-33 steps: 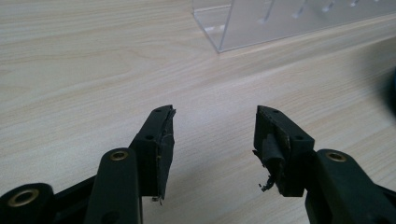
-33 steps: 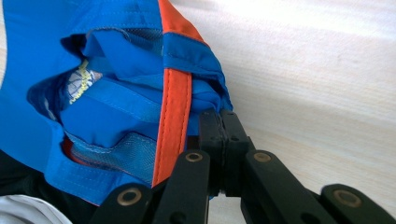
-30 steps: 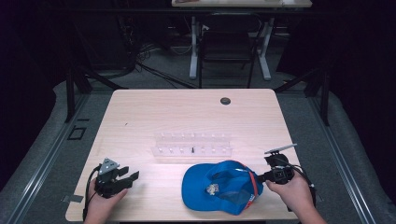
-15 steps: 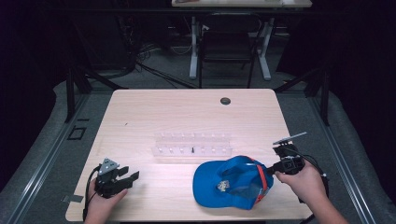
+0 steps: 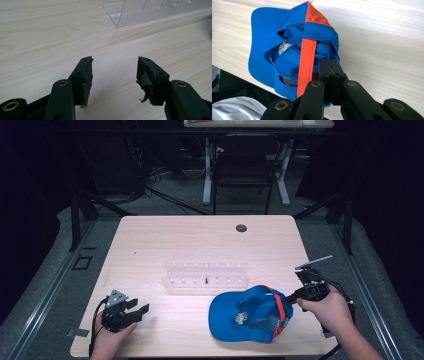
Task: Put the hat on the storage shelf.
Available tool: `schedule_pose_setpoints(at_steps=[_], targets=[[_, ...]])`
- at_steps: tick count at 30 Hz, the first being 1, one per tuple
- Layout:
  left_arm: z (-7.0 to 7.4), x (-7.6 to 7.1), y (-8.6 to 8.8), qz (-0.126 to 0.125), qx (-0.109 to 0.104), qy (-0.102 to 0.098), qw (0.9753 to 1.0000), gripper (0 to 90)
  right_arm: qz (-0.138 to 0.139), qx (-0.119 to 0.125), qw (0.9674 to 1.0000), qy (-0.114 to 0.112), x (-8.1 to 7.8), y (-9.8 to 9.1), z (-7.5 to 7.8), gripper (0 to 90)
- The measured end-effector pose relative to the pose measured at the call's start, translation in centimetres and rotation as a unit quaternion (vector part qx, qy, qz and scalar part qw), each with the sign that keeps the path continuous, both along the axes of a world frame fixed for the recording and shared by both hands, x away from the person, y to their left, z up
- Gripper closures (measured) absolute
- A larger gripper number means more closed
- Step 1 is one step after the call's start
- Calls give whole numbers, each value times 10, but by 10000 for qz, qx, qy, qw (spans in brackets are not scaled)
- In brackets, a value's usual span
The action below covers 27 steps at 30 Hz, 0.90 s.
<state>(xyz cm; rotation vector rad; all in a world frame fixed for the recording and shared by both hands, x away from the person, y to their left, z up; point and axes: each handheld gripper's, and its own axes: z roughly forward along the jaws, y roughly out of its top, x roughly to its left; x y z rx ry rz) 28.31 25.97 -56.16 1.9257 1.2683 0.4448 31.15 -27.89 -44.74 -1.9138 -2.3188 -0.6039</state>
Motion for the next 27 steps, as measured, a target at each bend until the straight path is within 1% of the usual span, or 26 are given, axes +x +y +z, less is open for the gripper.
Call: schedule_pose_setpoints(at_steps=[2, 3, 4, 5, 6, 7, 10, 12, 17, 19, 20, 21, 24, 25, 26, 27], targets=[[0, 0, 0, -1, 21, 10, 10000, 468, -33, 25, 10000, 7, 0, 1, 2, 900], [0, 0, 0, 20, -4, -27, 10000, 468, 27, 81, 9999, 60, 1, 1, 4, 900], [0, 0, 0, 22, -4, -22, 10000, 468, 30, 111, 9999, 85, 1, 1, 5, 900], [0, 0, 0, 20, -12, -28, 10000, 468, -28, 156, 9998, 95, 1, 2, 6, 900], [0, 0, 0, 22, -14, -28, 10000, 468, 7, 222, 9997, 119, 1, 2, 8, 900], [0, 0, 0, 21, -10, -26, 10000, 468, -83, 274, 9995, 108, 1, 4, 9, 900], [0, 0, 0, 18, -10, -30, 10000, 468, -73, 455, 9988, 152, 1, 4, 13, 900], [0, 0, 0, 16, -9, -28, 10000, 468, -137, 609, 9979, 177, 1, 5, 15, 900], [-1, 0, 0, 26, -16, -18, 10000, 468, -118, 1003, 9946, 223, 2, 4, 20, 900], [-1, 0, 0, 28, -17, -19, 10000, 467, -110, 1111, 9935, 201, 2, 4, 22, 900], [0, 0, 1, 16, -15, 14, 10000, 466, -47, 1136, 9934, 158, 2, 3, 24, 900], [-1, 0, 1, 39, -23, 0, 10000, 465, -14, 1213, 9925, 138, 2, 3, 26, 900], [0, -1, 0, 46, -24, -7, 10000, 465, -21, 1367, 9906, 44, 2, 2, 32, 900], [0, -1, 0, 35, -16, -18, 10000, 465, -77, 1422, 9898, 3, 1, 3, 34, 900], [0, -1, 0, 26, -2, -12, 10000, 465, 2, 1419, 9899, 17, 2, 2, 36, 900], [0, -1, 0, 23, 24, -3, 10000, 465, -30, 1455, 9893, -7, 1, 3, 37, 900]])
